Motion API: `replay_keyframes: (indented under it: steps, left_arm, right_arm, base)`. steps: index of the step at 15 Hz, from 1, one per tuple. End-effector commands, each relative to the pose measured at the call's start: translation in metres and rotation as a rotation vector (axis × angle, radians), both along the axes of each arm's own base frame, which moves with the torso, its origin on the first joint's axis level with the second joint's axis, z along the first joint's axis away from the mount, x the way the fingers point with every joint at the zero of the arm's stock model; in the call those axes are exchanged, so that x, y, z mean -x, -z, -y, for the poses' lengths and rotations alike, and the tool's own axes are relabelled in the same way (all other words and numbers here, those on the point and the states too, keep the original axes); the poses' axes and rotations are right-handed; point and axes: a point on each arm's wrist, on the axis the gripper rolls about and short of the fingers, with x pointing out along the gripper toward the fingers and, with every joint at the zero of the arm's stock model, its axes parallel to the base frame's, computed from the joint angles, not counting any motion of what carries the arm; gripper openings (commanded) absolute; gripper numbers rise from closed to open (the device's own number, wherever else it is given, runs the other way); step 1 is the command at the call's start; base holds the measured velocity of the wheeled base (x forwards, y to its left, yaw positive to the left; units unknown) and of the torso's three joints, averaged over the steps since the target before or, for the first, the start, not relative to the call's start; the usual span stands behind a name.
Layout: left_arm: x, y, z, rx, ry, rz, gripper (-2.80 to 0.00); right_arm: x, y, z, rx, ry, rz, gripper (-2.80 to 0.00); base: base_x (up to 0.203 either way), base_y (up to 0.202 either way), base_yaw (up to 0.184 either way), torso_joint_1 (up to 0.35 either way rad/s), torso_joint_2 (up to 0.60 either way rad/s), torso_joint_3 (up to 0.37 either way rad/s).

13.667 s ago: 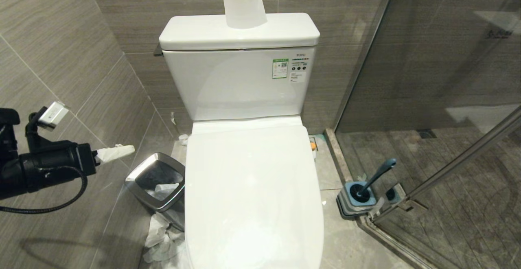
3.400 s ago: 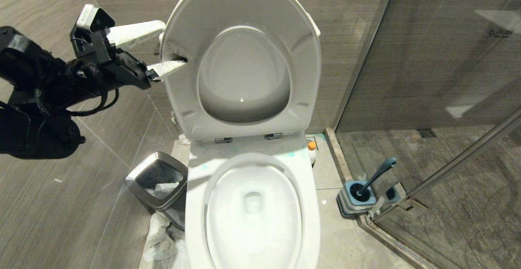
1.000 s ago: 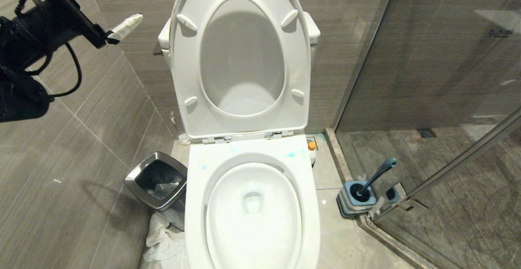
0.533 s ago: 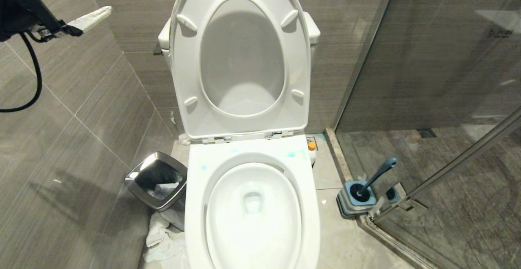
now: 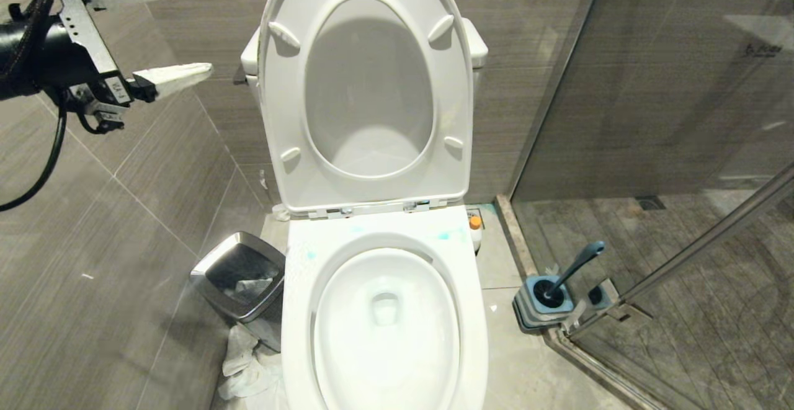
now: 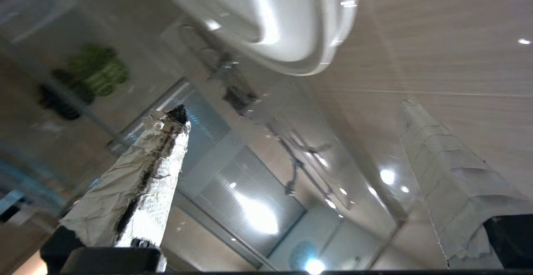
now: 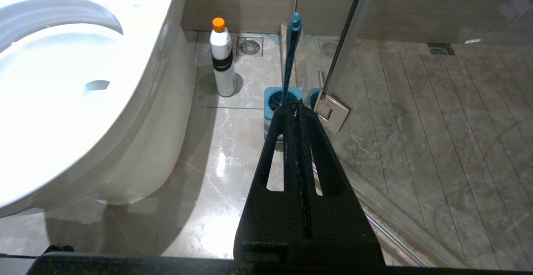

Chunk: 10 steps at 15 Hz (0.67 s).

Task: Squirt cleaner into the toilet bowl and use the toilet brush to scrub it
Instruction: Pour in the cleaning agent

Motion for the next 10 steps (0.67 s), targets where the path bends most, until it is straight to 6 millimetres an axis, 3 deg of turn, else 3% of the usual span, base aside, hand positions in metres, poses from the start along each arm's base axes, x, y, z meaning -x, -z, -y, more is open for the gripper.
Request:
replay_keyframes:
  steps: [1, 5, 8, 10]
  left_arm:
    - [0.016, 0.002, 0.013, -0.125, 0.024, 0.081, 0.0]
    - [0.017, 0.034, 0.016, -0.646, -0.004, 0.428, 0.0]
    - [0.017, 0.05, 0.007, -1.211, 0.012, 0.939, 0.0]
    - [0.017, 0.05, -0.001, -1.508, 0.022, 1.224, 0.0]
  right_arm:
    - [0.0, 0.0, 0.0, 0.001, 0.0, -0.001, -2.8]
    - [0.0, 0.0, 0.0, 0.001, 0.0, -0.001, -2.8]
    - [0.0, 0.0, 0.0, 0.001, 0.0, -0.001, -2.8]
    - [0.0, 0.0, 0.0, 0.001, 0.0, -0.001, -2.8]
  base:
    - [0.0, 0.0, 0.0, 0.0, 0.0, 0.0]
    - [0.0, 0.0, 0.0, 0.0, 0.0, 0.0]
    - [0.0, 0.0, 0.0, 0.0, 0.0, 0.0]
    - [0.0, 0.0, 0.0, 0.0, 0.0, 0.0]
